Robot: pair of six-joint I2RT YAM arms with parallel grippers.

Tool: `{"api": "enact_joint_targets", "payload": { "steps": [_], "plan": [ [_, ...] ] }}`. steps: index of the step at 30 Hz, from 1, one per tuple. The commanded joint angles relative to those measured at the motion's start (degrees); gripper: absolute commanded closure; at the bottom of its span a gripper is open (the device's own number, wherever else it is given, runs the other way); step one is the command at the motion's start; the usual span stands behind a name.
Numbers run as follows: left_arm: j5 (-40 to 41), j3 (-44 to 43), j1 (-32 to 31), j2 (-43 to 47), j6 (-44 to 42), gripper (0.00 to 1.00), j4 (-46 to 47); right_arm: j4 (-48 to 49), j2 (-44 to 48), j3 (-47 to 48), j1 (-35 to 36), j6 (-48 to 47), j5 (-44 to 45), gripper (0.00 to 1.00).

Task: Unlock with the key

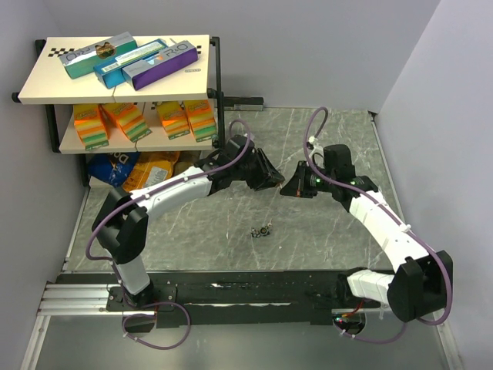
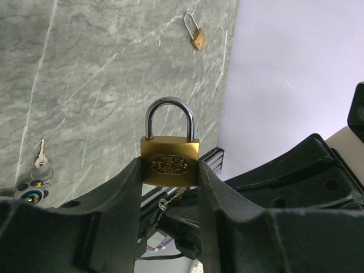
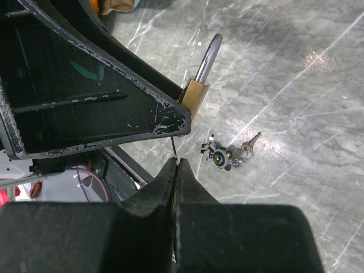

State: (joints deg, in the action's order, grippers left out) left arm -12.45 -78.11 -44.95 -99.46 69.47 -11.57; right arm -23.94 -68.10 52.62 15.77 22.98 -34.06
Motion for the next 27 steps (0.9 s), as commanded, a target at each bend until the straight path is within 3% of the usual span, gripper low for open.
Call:
{"api": "enact_joint_targets", "payload": {
  "steps": [1, 27],
  "plan": [
    [0.0, -0.9, -0.6, 3.9, 0.6, 0.99, 2.4, 0.2, -0.6, 2.8, 0.3, -0.7, 0.6, 1.0],
    [0.0, -0.6, -0.8, 4.4, 0.8, 0.99, 2.4, -0.6, -3.8, 6.6, 0.0, -0.6, 5.2, 1.0]
  ]
}}
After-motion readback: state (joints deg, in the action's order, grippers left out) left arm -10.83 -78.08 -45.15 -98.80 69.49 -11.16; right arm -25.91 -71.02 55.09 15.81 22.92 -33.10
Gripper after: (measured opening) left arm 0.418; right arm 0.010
